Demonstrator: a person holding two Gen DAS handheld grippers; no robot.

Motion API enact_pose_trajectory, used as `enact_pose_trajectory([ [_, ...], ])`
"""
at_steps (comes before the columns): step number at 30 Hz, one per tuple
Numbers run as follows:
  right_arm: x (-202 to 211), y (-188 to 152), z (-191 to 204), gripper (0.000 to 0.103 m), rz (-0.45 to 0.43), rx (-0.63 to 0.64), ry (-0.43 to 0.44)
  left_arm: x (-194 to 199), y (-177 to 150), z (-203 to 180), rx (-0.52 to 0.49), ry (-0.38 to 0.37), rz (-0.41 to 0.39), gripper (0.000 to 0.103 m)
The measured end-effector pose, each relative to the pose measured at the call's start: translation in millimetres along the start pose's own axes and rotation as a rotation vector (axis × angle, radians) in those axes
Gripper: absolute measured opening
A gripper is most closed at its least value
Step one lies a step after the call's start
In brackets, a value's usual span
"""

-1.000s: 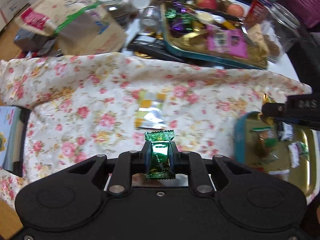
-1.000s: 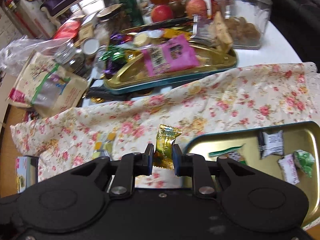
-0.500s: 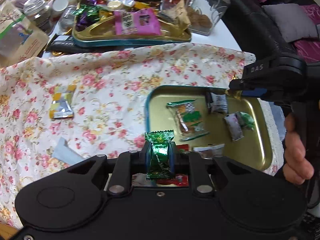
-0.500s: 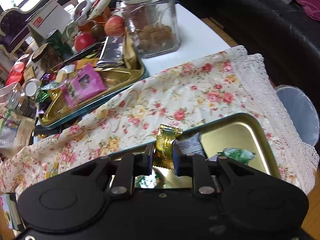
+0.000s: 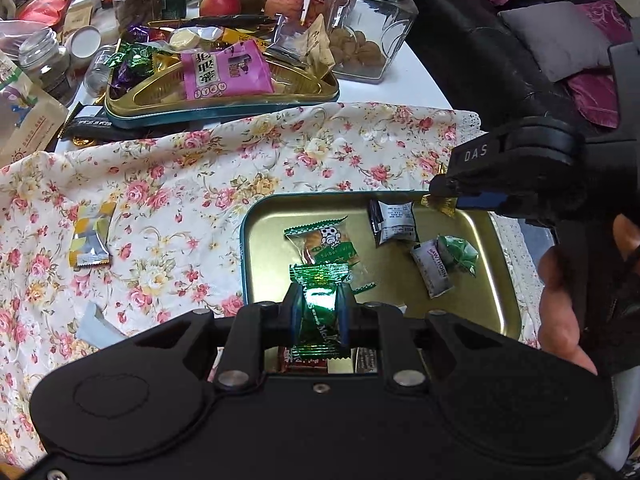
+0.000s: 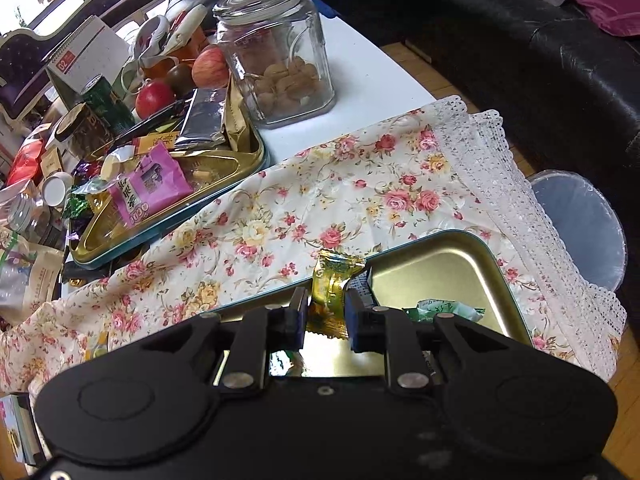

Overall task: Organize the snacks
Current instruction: 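Carry both held candies over the small tin tray, then open both grippers to drop the candies into the tin tray, then withdraw both tools from the tray back over the floral cloth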

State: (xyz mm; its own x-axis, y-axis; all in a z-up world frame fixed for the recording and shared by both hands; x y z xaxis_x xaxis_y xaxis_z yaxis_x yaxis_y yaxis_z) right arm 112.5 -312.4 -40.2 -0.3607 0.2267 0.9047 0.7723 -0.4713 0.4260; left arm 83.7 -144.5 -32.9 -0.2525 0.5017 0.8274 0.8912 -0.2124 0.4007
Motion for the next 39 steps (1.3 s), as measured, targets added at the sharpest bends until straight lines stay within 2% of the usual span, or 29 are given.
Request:
enact_pose_trajectory([
  [7, 1, 1, -8, 0.021, -0.003, -0.024, -0.008, -1, 2, -5, -0.03, 0.006, -0.016, 0.025],
  [12, 2, 1, -12, 0.021, -0.005, -0.032, -0.008, 0, 4, -6, -0.039, 0.018, -0.023, 0.035],
  [18, 6, -1, -16, 0.021, -0.003, -0.03, -0.001, -1, 3, 6, 0.003, 0.035, -0.003, 0.036],
  [26, 20, -5, -18, 0.021, -0.009, 0.009, 0.018, 1, 1, 33, 0.044, 0.112, 0.012, 0.036],
  [34, 39, -19, -21, 0.022, -0.019, 0.088, 0.009, 15, 2, 51, 0.047, 0.167, -0.013, 0.036],
  [39, 42, -22, -27, 0.032, 0.0, 0.075, 0.004, 23, 0, 60, 0.046, 0.19, -0.016, 0.037],
])
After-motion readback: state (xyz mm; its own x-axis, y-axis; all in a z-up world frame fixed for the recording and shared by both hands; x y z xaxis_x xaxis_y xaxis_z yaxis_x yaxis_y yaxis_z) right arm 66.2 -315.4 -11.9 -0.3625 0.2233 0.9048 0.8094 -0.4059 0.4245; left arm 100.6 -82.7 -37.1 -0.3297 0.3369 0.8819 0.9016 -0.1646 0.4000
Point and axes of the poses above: each gripper's, at about its wrist camera, not at the fingertips, and x roughly against the way its jaws point, z to its left, y to its top, the point moved 9 cm from there along -x, roughly the way its jaws point, and after that the axes turned 10 degrees about -y, right-handed, at the moved point
